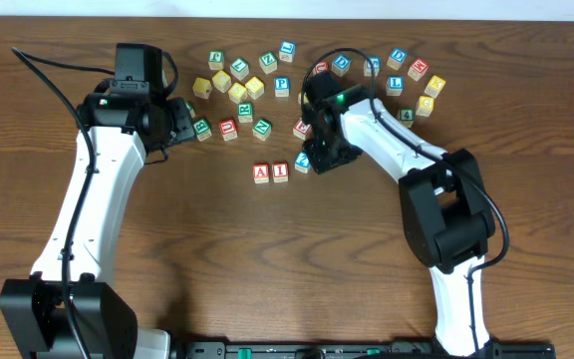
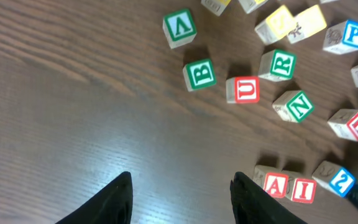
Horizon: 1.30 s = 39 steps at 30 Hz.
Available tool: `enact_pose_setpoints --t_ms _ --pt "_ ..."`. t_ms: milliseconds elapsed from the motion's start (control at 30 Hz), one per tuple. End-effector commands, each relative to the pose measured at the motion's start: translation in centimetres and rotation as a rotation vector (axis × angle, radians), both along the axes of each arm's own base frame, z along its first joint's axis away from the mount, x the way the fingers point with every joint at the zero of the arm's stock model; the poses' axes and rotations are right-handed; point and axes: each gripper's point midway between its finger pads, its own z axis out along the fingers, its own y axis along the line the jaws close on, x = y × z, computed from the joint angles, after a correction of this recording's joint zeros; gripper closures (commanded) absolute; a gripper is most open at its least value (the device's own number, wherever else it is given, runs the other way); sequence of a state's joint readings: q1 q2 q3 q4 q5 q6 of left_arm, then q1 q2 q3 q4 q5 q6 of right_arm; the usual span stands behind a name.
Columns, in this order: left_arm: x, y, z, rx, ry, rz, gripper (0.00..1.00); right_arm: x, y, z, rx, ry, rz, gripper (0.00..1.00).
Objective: Spell out AI2
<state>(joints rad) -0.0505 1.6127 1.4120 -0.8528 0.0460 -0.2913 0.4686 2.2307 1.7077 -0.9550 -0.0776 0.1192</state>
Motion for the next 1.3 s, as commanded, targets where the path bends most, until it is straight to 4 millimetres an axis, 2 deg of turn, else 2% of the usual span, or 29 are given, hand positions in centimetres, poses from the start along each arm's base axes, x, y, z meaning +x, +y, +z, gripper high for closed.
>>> enact_pose_setpoints --t_ms 0,167,400,733,1033,1267 --pt "-0.6 0.3 -0.8 0.014 0.037 0.004 0.50 1.3 -0.6 0.0 0.024 -0.002 -0.094 0.57" --pt "-0.6 0.3 -0.8 0.014 0.038 0.004 0.50 1.7 1.5 0.3 0.118 -0.011 -0.091 0.56" --pt "-0.6 0.3 -0.9 0.014 0.039 0.004 0.50 1.4 3.6 0.5 0.135 -0.036 -0.056 0.54" --pt "-0.6 0.3 -0.9 0.014 0.039 0.004 0.50 2.1 3.9 0.6 0.143 -0.072 -0.014 0.53" --pt "-0.6 0.3 -0.8 0.014 0.039 0.005 0.50 0.8 3.9 0.5 0.148 -0.014 -0.019 0.55" --pt "-0.7 0.3 -0.9 0.014 0.043 0.004 0.50 0.5 3.9 0.5 0.149 -0.002 -0.019 0.55"
